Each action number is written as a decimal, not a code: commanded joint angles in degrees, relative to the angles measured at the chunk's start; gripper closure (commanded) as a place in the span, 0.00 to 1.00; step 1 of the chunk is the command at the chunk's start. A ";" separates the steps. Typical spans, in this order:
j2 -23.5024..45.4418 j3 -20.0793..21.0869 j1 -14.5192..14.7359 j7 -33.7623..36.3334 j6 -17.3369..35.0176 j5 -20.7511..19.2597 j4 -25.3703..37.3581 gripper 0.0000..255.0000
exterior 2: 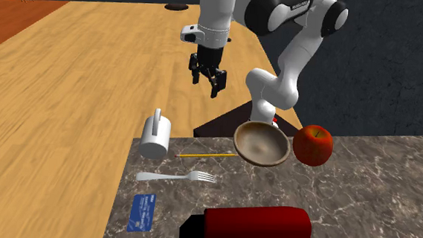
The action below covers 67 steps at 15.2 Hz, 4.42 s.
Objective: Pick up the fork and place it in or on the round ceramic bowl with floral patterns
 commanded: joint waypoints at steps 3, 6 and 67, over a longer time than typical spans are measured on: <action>2.35 2.82 -0.05 5.16 1.42 1.64 0.91 0.00; 6.60 6.89 -0.34 12.76 3.51 3.64 3.11 0.00; 47.64 24.81 -3.21 57.98 -1.15 -2.68 47.20 1.00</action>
